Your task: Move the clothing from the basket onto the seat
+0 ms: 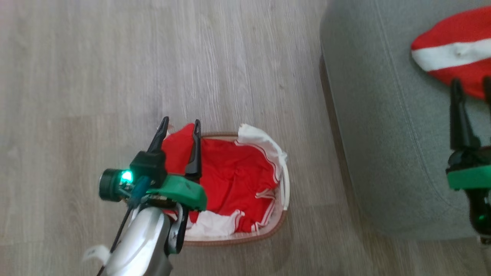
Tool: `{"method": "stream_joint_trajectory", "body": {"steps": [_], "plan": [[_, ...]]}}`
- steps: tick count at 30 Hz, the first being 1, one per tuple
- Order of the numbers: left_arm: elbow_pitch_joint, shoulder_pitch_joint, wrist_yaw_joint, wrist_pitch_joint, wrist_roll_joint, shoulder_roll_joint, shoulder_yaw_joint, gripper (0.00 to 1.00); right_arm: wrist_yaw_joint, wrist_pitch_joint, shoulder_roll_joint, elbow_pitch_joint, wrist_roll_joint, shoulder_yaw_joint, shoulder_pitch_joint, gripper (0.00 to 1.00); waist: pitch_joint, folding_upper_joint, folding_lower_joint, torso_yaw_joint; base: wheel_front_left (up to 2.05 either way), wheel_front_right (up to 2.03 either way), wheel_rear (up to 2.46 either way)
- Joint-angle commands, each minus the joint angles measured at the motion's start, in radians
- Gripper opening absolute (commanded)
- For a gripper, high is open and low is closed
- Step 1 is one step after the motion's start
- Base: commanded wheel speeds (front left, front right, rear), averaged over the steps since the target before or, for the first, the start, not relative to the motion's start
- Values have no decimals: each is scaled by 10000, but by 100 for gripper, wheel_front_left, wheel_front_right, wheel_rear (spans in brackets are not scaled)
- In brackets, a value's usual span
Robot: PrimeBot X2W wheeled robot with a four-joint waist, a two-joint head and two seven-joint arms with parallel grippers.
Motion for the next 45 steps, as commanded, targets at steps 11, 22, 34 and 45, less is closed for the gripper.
{"method": "stream_joint_trajectory", "body": {"steps": [11,22,34,45], "plan": [[2460,-1903,319,-95,-1438,-2,-1030,100,-2,-91,-624,-783,478,-193,-1189,100,1869,0,0,-595,0,0,0],[5398,-3605,376,-95,-3032,-2,-2091,100,-2,-91,-792,-1142,754,-145,-2242,100,3456,0,0,-1217,0,0,0],[8114,-4766,260,22,-4636,-2,-2671,100,-2,-91,-687,-1286,913,-156,-2898,100,4699,0,0,-1865,0,0,0],[9271,-5967,558,908,-5759,-3,-2954,100,-2,-91,-546,-1326,1038,-165,-3316,100,5824,0,0,-2300,0,0,0]]}}
